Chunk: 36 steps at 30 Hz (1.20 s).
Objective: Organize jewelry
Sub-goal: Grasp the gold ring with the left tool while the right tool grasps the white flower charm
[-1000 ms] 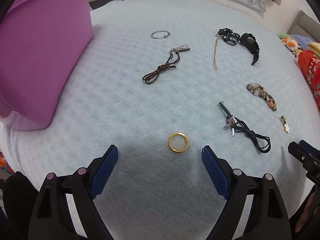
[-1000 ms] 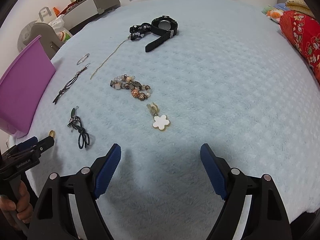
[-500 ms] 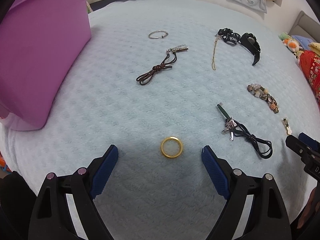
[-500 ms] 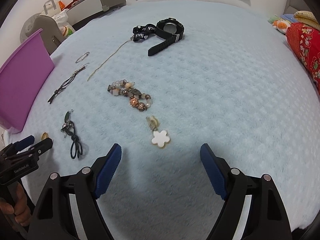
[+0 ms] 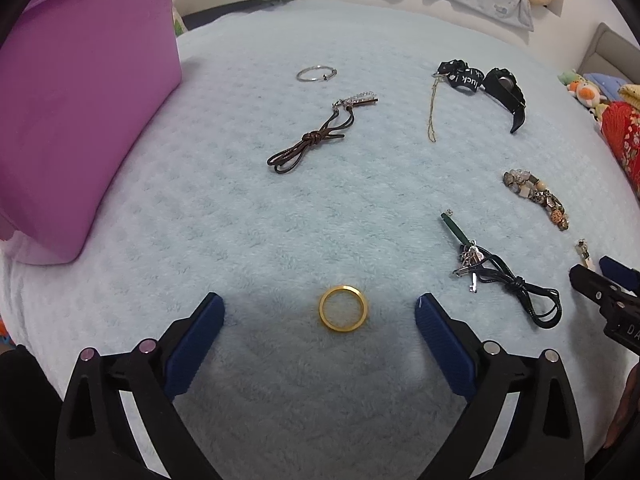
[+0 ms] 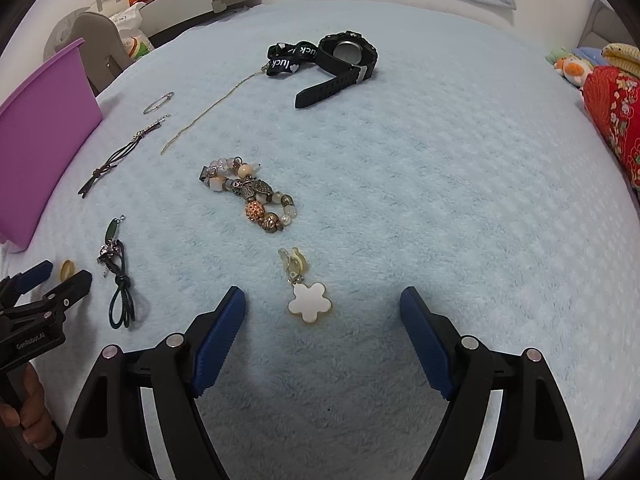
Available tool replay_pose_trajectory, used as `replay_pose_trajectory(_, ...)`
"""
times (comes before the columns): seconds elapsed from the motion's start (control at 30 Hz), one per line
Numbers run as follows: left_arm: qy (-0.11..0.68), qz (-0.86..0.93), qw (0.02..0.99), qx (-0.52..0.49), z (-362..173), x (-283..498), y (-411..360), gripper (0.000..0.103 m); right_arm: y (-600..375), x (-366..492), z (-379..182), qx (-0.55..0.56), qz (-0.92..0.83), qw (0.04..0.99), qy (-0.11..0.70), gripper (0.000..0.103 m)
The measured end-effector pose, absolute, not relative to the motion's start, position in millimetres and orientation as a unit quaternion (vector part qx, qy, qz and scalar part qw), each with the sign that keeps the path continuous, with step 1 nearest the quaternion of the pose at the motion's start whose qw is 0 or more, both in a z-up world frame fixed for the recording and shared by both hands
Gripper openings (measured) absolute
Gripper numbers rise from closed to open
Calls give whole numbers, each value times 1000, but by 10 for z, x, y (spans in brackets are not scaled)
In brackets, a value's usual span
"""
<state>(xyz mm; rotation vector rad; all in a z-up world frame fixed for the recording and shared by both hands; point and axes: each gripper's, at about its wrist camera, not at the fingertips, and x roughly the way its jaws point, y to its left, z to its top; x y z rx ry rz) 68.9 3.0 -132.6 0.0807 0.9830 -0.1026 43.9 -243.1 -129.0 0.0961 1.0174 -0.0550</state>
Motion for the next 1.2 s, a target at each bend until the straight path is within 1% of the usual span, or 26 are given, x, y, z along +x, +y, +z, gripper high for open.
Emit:
replay_pose_trajectory(0.13, 463, -48, 884, 41, -1327, 662, 28, 93, -2413, 450, -1314, 37, -29, 877, 478, 77)
replay_pose_trajectory(0.23, 458, -50, 886, 43, -1317, 626, 13, 87, -2387, 450, -1323, 29, -31, 879, 474, 77)
replay_pose_trajectory(0.27, 455, -52, 888, 49, -1311, 608, -7, 82, -2380, 446, -1324, 27, -31, 880, 473, 75)
replay_pose_trajectory(0.3, 452, -54, 889, 54, -1303, 593, -25, 80, -2376, 442, -1322, 26, -29, 881, 472, 73)
replay_pose_trajectory(0.33, 451, -56, 889, 56, -1297, 583, -35, 76, -2368, 440, -1317, 25, -28, 882, 471, 72)
replay_pose_trajectory(0.4, 449, -66, 889, 60, -1277, 557, -65, 64, -2353, 436, -1311, 22, -25, 882, 469, 68)
replay_pose_trajectory(0.43, 447, -72, 889, 66, -1262, 536, -100, 57, -2343, 433, -1310, 21, -23, 883, 469, 66)
replay_pose_trajectory(0.47, 445, -73, 890, 74, -1257, 519, -130, 47, -2327, 429, -1304, 18, -20, 883, 468, 61)
replay_pose_trajectory(0.5, 444, -83, 888, 80, -1255, 502, -168, 44, -2312, 427, -1301, 17, -16, 883, 468, 55)
replay_pose_trajectory(0.53, 442, -86, 889, 86, -1248, 490, -196, 37, -2295, 421, -1295, 16, -12, 884, 467, 53)
replay_pose_trajectory(0.57, 444, -91, 887, 87, -1247, 490, -215, 30, -2271, 415, -1288, 12, -8, 884, 466, 45)
replay_pose_trajectory(0.6, 445, -97, 886, 85, -1240, 487, -229, 25, -2255, 413, -1285, 13, -1, 884, 466, 35)
replay_pose_trajectory(0.63, 446, -101, 885, 85, -1236, 485, -238, 21, -2236, 407, -1276, 13, 4, 885, 466, 33)
replay_pose_trajectory(0.7, 448, -103, 884, 81, -1225, 492, -236, 21, -2212, 402, -1262, 11, 10, 886, 464, 19)
replay_pose_trajectory(0.97, 457, -114, 880, 55, -1131, 495, -170, 21, -2302, 341, -1183, 59, 22, 885, 461, 20)
replay_pose_trajectory(1.2, 438, -126, 889, 46, -899, 428, -156, 21, -2353, 244, -1058, 90, 25, 884, 457, 19)
